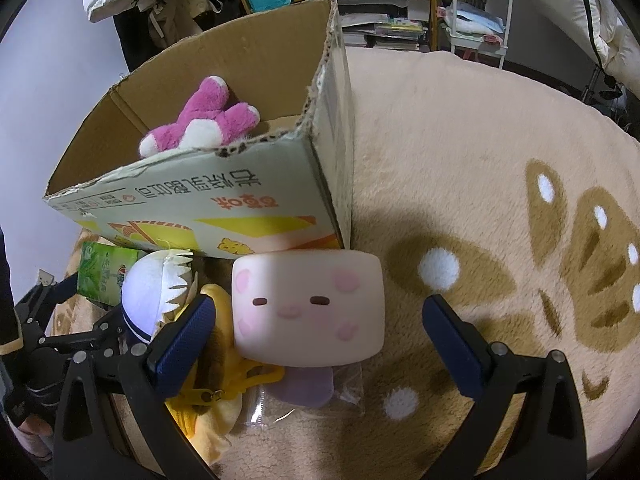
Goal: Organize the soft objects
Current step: 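Lower the right tool onto the pink pig cup while the left tool lowers onto the green tissue pack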
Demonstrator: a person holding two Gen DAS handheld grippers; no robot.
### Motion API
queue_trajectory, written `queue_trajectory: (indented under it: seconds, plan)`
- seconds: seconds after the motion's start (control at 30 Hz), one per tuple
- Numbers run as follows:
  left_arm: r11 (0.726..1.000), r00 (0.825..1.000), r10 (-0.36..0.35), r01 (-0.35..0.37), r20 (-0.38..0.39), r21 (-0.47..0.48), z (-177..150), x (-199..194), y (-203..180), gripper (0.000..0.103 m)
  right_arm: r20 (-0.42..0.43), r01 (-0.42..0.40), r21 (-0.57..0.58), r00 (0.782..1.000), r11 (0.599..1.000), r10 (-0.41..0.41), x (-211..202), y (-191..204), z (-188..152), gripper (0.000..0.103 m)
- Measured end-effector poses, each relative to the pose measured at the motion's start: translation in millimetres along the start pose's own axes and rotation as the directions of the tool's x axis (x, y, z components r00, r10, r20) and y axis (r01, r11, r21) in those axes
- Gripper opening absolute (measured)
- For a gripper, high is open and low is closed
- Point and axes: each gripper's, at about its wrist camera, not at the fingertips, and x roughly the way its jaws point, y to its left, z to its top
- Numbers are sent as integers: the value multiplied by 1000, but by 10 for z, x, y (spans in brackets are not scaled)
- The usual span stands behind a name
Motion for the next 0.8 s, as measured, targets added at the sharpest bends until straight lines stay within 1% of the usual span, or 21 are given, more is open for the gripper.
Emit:
queue_trajectory:
  seconds: [0.03,0.13,0.27,0.33,0.4,0.5,0.67,0.73,0.8]
  plan:
    - [1000,1000,10,-10,0,9,-1,6,-7,85,-1,-1,0,1000,1000,1,4,-2,2,103]
    - [999,999,38,-38,4,39,-8,23,-49,81,-2,-2,0,1000,1000,2,4,4,3,103]
    - [998,999,34,-35,10,52,-20,13,-99,77,-2,-7,-3,1000,1000,7,9,2,-4,103]
    - [998,999,34,-34,11,54,-20,14,-105,76,-9,-19,1,1000,1000,19,14,6,-4,101]
    - [998,999,34,-35,13,56,-18,17,-107,76,-14,-30,10,999,1000,30,22,6,-6,97]
    - [998,999,33,-34,12,54,-15,21,-116,76,-17,-58,14,998,998,58,28,6,-12,83]
    - [998,1000,26,-27,14,50,-9,-5,-133,76,-15,-52,3,999,999,52,15,42,-23,77]
    - [999,1000,24,-25,13,45,-3,-10,-123,76,-14,-52,13,999,999,52,5,31,-21,72]
    - [999,1000,19,-20,13,37,-6,-20,-94,76,-17,-57,21,998,998,57,3,4,-18,66]
